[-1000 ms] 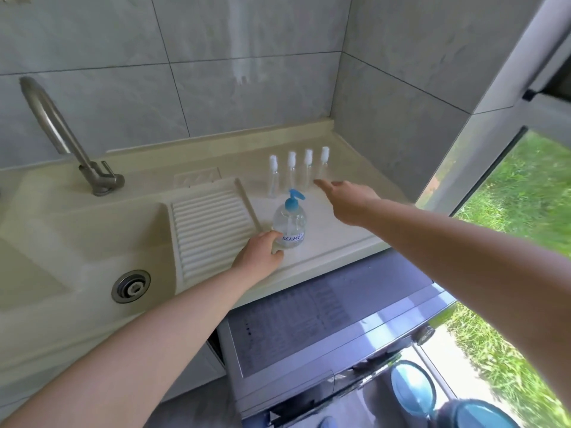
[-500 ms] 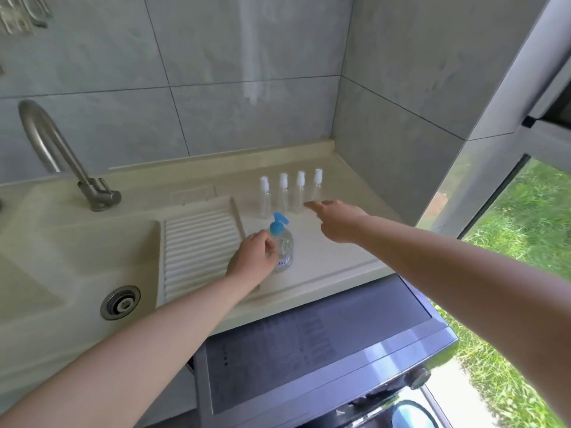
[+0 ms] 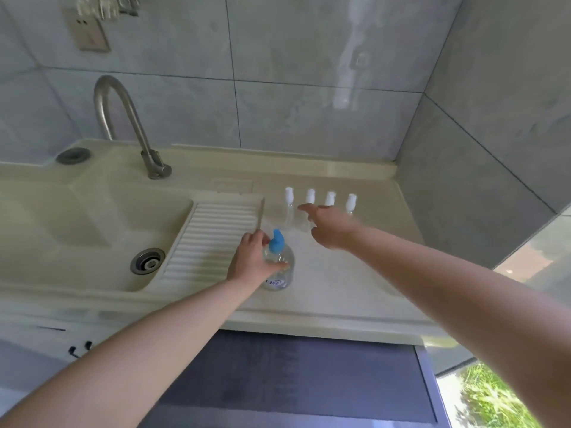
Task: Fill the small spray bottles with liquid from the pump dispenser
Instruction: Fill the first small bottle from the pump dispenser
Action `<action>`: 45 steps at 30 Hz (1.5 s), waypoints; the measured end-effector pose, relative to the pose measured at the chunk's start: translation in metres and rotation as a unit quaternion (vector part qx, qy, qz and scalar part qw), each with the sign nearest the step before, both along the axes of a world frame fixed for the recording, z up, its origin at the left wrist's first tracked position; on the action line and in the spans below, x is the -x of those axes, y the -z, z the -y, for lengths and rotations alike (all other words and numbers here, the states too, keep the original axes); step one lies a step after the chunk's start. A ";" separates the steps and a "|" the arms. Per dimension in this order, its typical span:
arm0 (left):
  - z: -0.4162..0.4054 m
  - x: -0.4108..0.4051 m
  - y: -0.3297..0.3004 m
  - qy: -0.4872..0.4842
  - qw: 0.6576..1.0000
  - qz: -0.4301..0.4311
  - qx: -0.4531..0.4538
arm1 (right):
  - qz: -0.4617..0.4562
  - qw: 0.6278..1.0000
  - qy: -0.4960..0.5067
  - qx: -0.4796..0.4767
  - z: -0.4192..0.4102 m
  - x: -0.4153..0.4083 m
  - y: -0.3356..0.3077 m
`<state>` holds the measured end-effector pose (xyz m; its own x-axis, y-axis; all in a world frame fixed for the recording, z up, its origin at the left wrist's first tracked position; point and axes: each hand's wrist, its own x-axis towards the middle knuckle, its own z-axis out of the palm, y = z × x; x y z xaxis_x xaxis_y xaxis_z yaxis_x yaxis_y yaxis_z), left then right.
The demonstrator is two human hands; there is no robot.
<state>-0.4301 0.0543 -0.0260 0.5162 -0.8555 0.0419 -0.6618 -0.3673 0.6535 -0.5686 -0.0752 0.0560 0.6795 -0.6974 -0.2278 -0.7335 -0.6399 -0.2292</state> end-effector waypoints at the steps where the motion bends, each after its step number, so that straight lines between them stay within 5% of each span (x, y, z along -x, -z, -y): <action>1: 0.001 -0.001 0.000 0.002 1.000 -0.002 0.005 | 0.008 1.000 -0.006 -0.001 0.004 -0.002 0.002; 12: 0.017 -0.025 0.000 0.076 0.997 -0.020 0.001 | 0.083 0.996 0.016 0.018 0.051 -0.040 0.006; 18: 0.007 -0.071 -0.009 0.196 0.968 -0.121 -0.104 | 0.064 0.996 -0.057 0.030 0.066 -0.070 0.009; 22: 0.008 -0.097 -0.007 0.191 0.966 -0.145 -0.095 | 0.008 0.996 -0.076 0.053 0.072 -0.090 0.021; 31: 0.039 -0.120 -0.006 0.134 0.976 -0.168 -0.039 | 0.045 0.997 -0.011 0.059 0.081 -0.105 0.029; 38: 0.064 -0.110 -0.022 0.098 0.984 -0.149 0.019 | 0.235 0.972 0.017 -0.020 0.063 -0.097 -0.011; 45: 0.052 -0.084 -0.076 0.099 0.982 -0.052 0.154 | 0.457 0.876 0.061 -0.142 0.014 -0.070 -0.063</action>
<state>-0.3465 0.0023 0.0499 0.3557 -0.8946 0.2704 -0.6236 -0.0116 0.7817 -0.4988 -0.0893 0.1190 0.5933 -0.7805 0.1969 -0.2188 -0.3918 -0.8937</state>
